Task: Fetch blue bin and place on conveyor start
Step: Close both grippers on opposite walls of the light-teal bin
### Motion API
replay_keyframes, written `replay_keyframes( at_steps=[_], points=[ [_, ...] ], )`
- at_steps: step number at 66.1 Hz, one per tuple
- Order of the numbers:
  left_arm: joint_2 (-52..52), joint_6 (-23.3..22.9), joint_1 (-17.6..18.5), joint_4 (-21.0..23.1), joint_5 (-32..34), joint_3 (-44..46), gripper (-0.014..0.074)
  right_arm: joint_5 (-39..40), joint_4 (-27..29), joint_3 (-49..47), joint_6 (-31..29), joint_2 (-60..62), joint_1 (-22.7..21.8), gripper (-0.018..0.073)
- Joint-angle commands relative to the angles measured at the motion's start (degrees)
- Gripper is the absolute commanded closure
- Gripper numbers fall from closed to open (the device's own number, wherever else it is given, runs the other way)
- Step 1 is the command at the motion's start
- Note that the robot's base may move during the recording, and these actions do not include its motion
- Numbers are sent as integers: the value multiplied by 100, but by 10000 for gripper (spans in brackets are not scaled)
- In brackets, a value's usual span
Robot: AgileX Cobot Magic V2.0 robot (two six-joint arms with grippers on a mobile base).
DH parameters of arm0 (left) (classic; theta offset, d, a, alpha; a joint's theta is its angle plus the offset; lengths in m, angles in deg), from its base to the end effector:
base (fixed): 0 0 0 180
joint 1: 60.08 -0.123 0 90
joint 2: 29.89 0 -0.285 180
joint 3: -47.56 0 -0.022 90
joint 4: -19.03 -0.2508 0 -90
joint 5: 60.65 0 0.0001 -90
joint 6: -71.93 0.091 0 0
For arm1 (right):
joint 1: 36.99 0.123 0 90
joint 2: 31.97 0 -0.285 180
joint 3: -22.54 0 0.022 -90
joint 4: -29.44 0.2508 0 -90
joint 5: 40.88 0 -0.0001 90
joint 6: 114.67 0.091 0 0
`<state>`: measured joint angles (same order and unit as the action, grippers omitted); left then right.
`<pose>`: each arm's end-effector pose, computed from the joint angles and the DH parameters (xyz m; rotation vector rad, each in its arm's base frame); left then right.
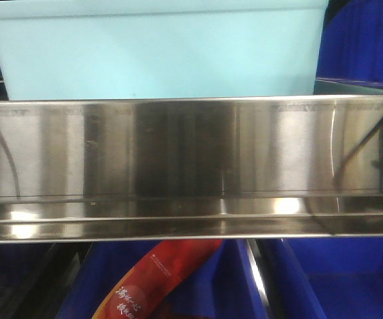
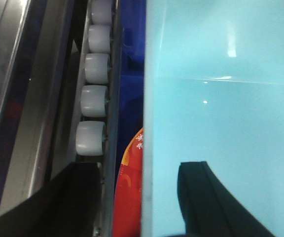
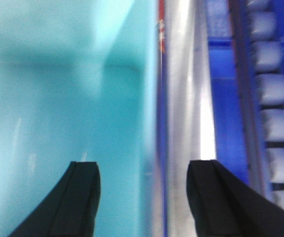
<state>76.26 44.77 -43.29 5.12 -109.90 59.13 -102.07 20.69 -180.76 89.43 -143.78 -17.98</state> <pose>0.3732 -0.0953 0.3272 -0.1016 2.4719 -0.0306 0.3839 0.1194 0.3384 0.0667 2.5938 0.0722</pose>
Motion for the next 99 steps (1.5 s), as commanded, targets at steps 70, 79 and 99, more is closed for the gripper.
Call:
replay_keyframes(
  at_steps=[70,79,99],
  points=[
    [-15,-54,7,189,-72,28,322,-36,-18,-33,1,-65,6,278],
    [-15,-54,7,194,-72,28,389,-36,-18,-33,1,-65,6,426],
    [-15,-42,18,224,-91,28,708,-25,-18,-33,1,-65,6,718]
  ],
)
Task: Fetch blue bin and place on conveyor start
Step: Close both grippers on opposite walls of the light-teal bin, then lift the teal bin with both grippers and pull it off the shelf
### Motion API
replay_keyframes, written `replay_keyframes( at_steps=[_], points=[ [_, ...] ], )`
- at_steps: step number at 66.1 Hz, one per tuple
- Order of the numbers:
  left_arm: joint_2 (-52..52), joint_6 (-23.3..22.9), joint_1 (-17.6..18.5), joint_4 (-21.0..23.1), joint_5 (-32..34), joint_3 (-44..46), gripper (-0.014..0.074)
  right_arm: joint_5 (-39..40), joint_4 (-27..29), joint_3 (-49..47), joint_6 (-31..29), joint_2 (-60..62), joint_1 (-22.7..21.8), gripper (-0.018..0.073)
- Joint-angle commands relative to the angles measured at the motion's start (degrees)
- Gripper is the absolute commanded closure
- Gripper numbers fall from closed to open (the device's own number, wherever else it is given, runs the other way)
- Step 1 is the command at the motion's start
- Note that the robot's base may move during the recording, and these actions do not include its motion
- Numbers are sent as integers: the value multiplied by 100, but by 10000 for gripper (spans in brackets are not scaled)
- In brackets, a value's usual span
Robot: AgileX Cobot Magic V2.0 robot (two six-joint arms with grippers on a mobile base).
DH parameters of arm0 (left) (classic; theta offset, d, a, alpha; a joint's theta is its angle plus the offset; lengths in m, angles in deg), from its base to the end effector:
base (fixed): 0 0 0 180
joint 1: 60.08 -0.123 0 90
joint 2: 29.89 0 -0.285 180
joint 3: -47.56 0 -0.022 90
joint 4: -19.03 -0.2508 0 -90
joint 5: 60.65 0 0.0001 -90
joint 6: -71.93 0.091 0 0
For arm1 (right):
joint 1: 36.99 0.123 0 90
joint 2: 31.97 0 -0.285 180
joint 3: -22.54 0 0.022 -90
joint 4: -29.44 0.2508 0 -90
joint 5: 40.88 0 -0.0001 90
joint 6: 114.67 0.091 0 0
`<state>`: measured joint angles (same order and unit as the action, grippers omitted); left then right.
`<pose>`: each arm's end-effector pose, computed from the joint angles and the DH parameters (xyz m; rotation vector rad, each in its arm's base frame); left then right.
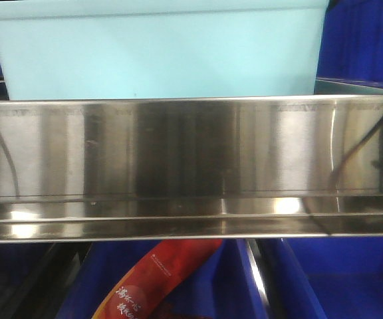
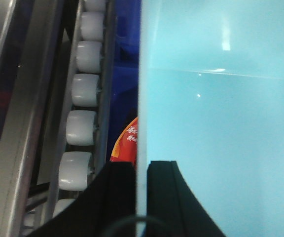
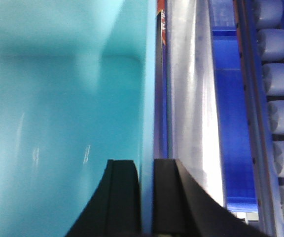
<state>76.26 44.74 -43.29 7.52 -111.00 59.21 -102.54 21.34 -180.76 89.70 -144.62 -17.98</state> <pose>0.3711 -0.0974 0.3260 -0.1277 2.4999 -0.0694 0.3859 0.1210 0.3320 0.0767 2.6188 0.0775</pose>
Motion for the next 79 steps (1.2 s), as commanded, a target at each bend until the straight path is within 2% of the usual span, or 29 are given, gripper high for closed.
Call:
replay_keyframes(
  at_steps=[1,13,18,25,30,38,44,51,58,64,79],
  points=[
    [-15,-39,18,-16,18,20,708,21,-83,-33,-26,19,6,718],
    [-135,-62,28,11,-27,20,708,-144,-136,-62,-26,138,95,718],
    [-321,-154,40,-38,-169,20,708,-206,-427,-62,1,283,250,718],
    [-597,-213,105,-237,-181,20,708,-300,-862,-62,408,471,468,718],
    [-839,-318,183,-368,-195,20,708,-330,-940,-62,541,609,617,718],
    [-1210,-359,438,-532,-253,8,708,-330,-940,-62,656,860,776,721],
    [-1450,-686,660,-796,-267,-26,708,-345,-988,-62,806,1089,870,721],
    [-1682,-1056,894,-1144,-277,-26,708,-361,-1331,-62,1067,1384,1027,721],
    [-1882,-1105,1086,-1242,-282,-26,708,-399,-1660,-3,1172,1642,1224,721],
    [-2043,-1123,1275,-1337,-365,-26,708,-391,-1670,79,1186,1889,1402,721],
    [-2271,-1547,1810,-2043,-430,-2,708,-391,-1869,77,1239,2330,1552,721]
  ],
)
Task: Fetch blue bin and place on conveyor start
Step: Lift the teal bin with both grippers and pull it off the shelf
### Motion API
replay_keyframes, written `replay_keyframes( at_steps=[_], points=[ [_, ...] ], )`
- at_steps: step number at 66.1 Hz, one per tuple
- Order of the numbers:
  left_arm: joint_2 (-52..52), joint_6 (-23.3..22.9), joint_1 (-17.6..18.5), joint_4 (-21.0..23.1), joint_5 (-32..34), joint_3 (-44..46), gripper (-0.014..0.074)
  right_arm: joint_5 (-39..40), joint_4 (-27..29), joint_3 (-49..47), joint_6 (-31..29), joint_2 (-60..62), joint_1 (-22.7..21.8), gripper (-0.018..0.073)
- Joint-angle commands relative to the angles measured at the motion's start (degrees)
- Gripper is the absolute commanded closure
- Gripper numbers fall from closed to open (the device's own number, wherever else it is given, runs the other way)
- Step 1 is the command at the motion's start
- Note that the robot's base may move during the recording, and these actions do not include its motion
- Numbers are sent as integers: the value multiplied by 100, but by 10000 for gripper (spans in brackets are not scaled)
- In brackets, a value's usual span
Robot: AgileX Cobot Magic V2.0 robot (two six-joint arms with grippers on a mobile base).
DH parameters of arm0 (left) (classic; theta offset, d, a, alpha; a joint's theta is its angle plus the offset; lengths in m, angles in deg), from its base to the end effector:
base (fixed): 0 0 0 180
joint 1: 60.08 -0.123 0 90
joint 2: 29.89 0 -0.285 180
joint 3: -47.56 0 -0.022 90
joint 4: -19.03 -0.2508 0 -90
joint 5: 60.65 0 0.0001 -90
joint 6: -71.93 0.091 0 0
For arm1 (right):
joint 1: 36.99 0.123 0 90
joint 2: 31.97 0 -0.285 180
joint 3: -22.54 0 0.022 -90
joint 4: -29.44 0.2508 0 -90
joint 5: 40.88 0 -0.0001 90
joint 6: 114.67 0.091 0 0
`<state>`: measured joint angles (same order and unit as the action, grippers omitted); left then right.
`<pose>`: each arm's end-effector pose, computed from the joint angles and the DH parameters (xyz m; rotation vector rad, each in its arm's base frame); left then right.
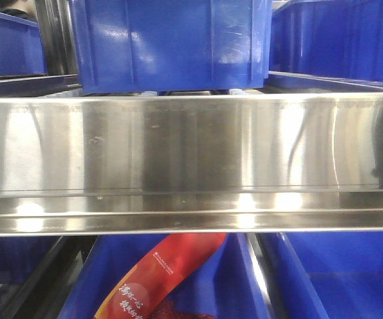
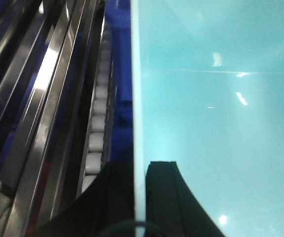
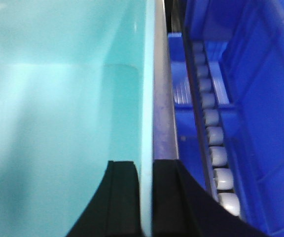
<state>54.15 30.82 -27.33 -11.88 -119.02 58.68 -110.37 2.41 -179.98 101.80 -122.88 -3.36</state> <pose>0.2476 -0.1119 0.4516 -0.0742 2.1458 -0.0672 0.2605 0.1268 0.4619 0.0620 2.2732 0.0234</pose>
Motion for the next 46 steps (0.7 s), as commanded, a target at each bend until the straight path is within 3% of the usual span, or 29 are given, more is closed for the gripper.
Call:
replay_keyframes(
  at_steps=[1,46],
  points=[
    [-61,-155,226,-103,372,50,708,392,-14,-2,29,170,90,721],
    [-36,-116,224,-138,320,718,708,742,-65,-14,29,196,90,721]
  ],
)
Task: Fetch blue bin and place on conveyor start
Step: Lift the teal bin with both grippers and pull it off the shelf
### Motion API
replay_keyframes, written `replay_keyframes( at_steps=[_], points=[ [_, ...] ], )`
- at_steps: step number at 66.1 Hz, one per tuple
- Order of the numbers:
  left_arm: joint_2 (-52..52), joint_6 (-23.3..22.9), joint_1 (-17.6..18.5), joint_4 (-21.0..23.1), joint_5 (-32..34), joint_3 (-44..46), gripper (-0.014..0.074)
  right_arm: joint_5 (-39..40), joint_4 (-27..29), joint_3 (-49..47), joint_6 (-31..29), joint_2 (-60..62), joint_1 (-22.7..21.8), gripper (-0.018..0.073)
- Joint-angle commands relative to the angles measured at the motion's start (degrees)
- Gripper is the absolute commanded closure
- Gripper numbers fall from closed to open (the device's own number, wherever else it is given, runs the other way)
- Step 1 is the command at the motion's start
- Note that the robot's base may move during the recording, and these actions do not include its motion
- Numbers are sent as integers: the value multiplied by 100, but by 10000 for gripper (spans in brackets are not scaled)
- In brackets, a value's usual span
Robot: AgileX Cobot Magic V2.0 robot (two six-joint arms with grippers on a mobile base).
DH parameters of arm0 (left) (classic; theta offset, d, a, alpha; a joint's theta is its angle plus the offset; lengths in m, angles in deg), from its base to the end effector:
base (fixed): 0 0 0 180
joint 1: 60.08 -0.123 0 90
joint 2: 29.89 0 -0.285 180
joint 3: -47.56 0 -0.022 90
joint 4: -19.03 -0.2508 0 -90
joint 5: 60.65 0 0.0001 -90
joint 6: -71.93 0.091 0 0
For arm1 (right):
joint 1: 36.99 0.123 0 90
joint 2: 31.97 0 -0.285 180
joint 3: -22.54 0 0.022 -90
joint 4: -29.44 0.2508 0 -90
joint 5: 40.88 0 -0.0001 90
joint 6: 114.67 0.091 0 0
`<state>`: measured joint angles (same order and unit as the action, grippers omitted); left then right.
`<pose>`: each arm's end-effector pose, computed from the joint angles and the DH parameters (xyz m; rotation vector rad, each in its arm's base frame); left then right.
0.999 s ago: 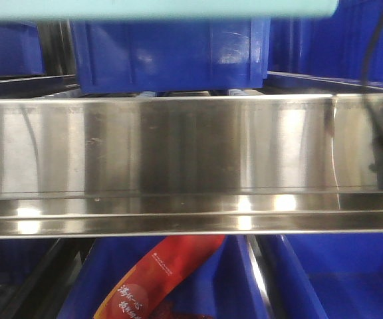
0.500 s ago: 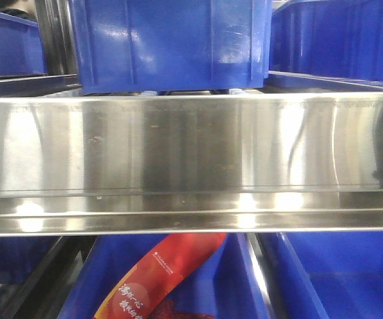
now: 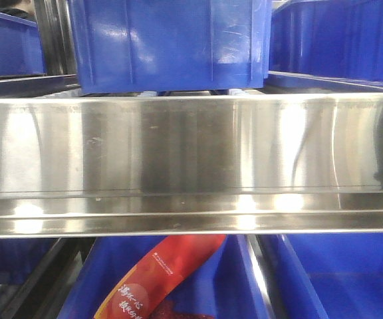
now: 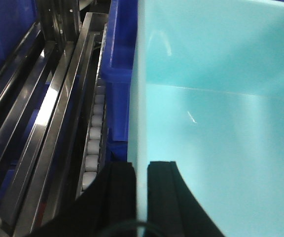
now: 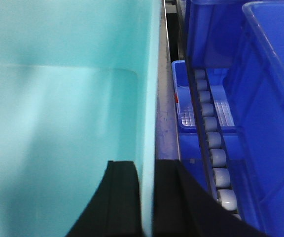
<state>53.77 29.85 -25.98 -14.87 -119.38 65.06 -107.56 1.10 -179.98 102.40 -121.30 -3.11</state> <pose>0.2382 -0.1089 0.4877 -0.0960 2.0247 -0.1052 0.2550 0.1234 0.4735 0.0605 2.1979 0.0563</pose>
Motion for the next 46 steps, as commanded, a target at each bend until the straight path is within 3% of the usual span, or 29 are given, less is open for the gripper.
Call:
replay_keyframes(
  at_steps=[1,46],
  points=[
    [2,-19,89,161,355,80,708,461,65,-14,-31,38,65,721],
    [3,6,89,109,355,80,708,543,-192,-25,-31,129,65,721]
  ],
)
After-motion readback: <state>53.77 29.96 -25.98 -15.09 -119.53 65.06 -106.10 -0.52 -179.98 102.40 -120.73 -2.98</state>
